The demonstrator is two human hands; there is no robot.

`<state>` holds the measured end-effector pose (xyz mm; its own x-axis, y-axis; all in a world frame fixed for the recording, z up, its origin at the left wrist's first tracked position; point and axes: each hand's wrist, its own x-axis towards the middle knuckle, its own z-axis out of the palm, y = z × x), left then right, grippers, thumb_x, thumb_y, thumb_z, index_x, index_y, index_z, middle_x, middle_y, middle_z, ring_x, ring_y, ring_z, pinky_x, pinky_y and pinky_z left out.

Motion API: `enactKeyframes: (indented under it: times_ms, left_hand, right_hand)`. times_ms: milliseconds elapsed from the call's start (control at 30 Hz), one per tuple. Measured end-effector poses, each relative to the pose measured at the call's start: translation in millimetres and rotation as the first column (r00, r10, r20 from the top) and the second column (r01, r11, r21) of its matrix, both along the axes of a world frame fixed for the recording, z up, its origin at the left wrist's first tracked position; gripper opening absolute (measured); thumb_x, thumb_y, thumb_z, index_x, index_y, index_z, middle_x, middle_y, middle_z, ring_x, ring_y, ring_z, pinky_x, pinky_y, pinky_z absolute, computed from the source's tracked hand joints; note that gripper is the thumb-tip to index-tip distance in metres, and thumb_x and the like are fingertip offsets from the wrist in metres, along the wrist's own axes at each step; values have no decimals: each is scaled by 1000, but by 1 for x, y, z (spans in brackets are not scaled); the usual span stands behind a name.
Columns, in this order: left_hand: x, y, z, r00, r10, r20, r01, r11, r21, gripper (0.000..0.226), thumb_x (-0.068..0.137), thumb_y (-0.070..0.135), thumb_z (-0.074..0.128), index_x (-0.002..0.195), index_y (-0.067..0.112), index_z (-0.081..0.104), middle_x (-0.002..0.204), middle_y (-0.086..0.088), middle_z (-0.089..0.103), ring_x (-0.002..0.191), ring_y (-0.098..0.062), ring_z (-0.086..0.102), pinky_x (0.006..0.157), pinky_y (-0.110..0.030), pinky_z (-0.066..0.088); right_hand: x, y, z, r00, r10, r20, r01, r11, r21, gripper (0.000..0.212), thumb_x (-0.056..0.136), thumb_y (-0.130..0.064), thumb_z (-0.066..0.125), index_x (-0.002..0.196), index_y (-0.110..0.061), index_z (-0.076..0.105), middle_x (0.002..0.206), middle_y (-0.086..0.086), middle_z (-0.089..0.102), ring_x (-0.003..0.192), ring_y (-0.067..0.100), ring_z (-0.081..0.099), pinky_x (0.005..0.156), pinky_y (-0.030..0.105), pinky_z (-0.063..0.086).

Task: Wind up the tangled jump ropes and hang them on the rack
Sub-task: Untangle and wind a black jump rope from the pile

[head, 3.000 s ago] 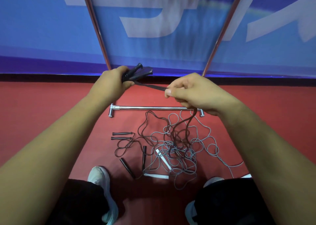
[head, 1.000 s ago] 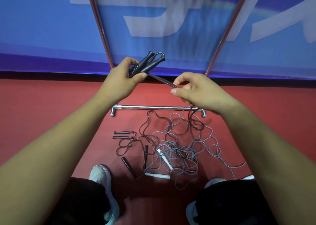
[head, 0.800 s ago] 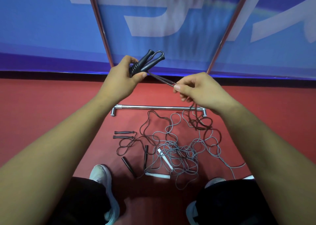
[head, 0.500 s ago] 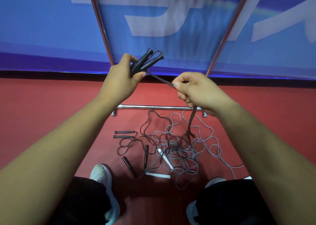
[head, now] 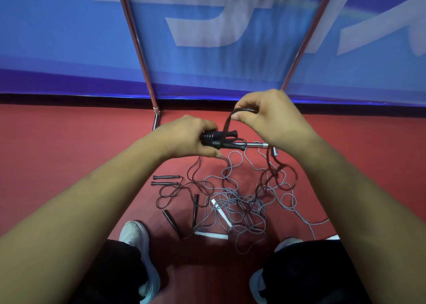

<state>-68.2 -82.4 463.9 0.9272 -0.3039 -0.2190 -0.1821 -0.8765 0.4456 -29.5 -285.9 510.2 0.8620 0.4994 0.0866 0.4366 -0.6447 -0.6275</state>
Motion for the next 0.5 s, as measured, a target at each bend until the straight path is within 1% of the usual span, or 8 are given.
enactKeyframes:
  times_ms: [67, 100, 167, 200, 267, 333, 433, 500]
  left_hand:
    - [-2, -3, 2, 1000, -16, 0, 16, 1000, -12, 45, 73, 61, 78, 89, 22, 62, 66, 4, 56, 68, -14, 55, 65, -32, 44]
    - [-2, -5, 2, 1000, -25, 16, 25, 999, -27, 45, 73, 62, 77, 85, 21, 61, 62, 3, 54, 63, -14, 52, 63, -33, 44]
    - [-4, -6, 4, 998, -59, 33, 62, 994, -86, 38, 78, 55, 76, 80, 21, 61, 58, 3, 51, 58, -12, 48, 58, -32, 42]
    - [-5, -7, 5, 995, -91, 35, 94, 989, -117, 33, 80, 51, 76, 79, 22, 60, 57, 5, 50, 56, -11, 47, 56, -28, 40]
    - [-7, -8, 7, 986, -163, 38, 167, 972, -164, 26, 84, 44, 75, 79, 24, 58, 55, 8, 48, 54, -10, 45, 52, -20, 34]
    - [-8, -8, 9, 980, -194, 45, 200, 954, -222, 25, 86, 43, 71, 83, 21, 60, 56, 9, 47, 53, -9, 44, 52, -18, 32]
    - [-9, -7, 14, 990, -140, 3, 127, 893, -432, 20, 87, 35, 66, 85, 15, 61, 61, 7, 53, 54, -5, 46, 54, -21, 36]
    - [-10, -7, 16, 996, -56, -65, 3, 774, -633, 15, 88, 28, 65, 87, 15, 60, 65, 1, 57, 54, -7, 48, 52, -19, 37]
  right_hand:
    - [2, -3, 0, 1000, -15, 5, 15, 1000, 18, 8, 87, -24, 72, 87, -16, 75, 81, -4, 72, 82, 13, 64, 79, 31, 49]
    - [4, -5, 0, 1000, -24, 2, 24, 999, 30, 8, 86, -24, 73, 87, -16, 76, 80, -5, 72, 81, 11, 64, 79, 30, 50]
    - [8, -8, -2, 999, -38, -18, 39, 998, 58, 7, 85, -24, 75, 87, -17, 76, 74, -11, 69, 73, 2, 62, 73, 23, 48]
    - [10, -9, -3, 998, -41, -36, 44, 996, 74, 8, 84, -23, 77, 88, -17, 76, 69, -12, 67, 67, 0, 59, 69, 19, 45]
    - [14, -12, -5, 995, -36, -94, 48, 990, 130, 14, 80, -22, 81, 91, -18, 74, 64, -8, 64, 57, -1, 56, 62, 15, 42]
    - [17, -17, -8, 988, -15, -152, 45, 979, 201, 13, 79, -20, 82, 90, -18, 74, 64, 0, 66, 57, 4, 57, 61, 17, 42]
    - [24, -22, -16, 981, -4, -193, 44, 978, 204, 4, 83, -18, 78, 81, -19, 76, 69, 0, 70, 62, 4, 57, 65, 25, 45]
    - [27, -23, -22, 969, 9, -246, 26, 990, 141, 18, 88, -4, 68, 79, -19, 74, 63, -4, 69, 59, 6, 56, 66, 28, 48]
